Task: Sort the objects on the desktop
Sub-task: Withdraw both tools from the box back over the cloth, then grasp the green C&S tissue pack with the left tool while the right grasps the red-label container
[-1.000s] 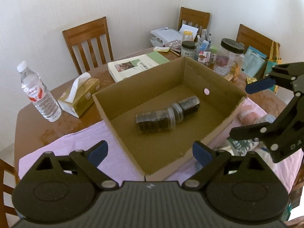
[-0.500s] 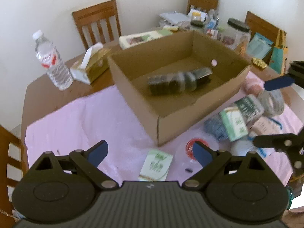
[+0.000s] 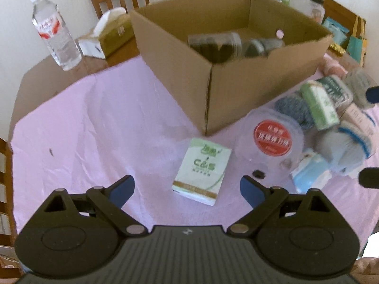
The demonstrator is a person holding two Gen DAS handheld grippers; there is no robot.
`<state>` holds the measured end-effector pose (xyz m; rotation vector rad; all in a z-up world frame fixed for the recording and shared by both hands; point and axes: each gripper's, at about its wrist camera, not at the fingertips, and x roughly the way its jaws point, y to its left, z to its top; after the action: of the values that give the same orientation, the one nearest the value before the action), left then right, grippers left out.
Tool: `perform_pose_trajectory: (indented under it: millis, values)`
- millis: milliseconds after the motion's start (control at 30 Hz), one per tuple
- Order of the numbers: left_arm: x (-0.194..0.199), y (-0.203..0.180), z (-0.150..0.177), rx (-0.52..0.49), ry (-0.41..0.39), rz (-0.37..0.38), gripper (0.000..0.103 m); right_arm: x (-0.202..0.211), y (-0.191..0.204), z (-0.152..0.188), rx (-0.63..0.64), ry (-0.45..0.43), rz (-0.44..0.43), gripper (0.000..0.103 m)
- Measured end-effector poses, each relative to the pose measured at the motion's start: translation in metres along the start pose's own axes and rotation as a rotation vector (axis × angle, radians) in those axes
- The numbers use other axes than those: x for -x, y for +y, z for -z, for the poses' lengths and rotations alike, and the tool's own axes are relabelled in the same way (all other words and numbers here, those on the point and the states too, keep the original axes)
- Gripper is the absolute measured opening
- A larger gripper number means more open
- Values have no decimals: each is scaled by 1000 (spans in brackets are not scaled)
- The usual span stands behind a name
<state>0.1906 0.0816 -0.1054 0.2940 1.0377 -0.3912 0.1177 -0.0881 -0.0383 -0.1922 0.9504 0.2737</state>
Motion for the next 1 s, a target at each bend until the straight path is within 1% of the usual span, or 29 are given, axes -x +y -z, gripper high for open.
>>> perform_pose_trajectory:
  millis: [100, 233, 367, 467, 600, 700, 800, 933, 1000]
  values:
    - [-11, 0, 5, -15, 17, 5, 96, -4, 4, 0, -16, 5, 3, 103]
    - [-21, 4, 8, -18, 38, -17, 96, -10, 7, -1, -32, 10, 1, 103]
    - [-23, 17, 11, 22, 55, -23, 96, -12, 6, -1, -55, 9, -1, 103]
    - [-22, 26, 14, 42, 59, -47, 96, -12, 3, -1, -74, 8, -5, 103]
    - [-22, 44, 15, 96, 61, -79, 96, -10, -1, -1, -84, 8, -2, 103]
    - [-22, 51, 15, 134, 68, -84, 96, -9, -4, -2, -87, 9, -1, 103]
    - [-16, 43, 17, 120, 59, -53, 96, -9, -6, -2, -88, 11, -1, 103]
    - [-18, 21, 21, 79, 57, -17, 96, -9, -10, -1, -96, 13, -1, 103]
    - [-20, 12, 21, 86, 45, -9, 99, -10, -12, -1, -102, 15, -5, 103]
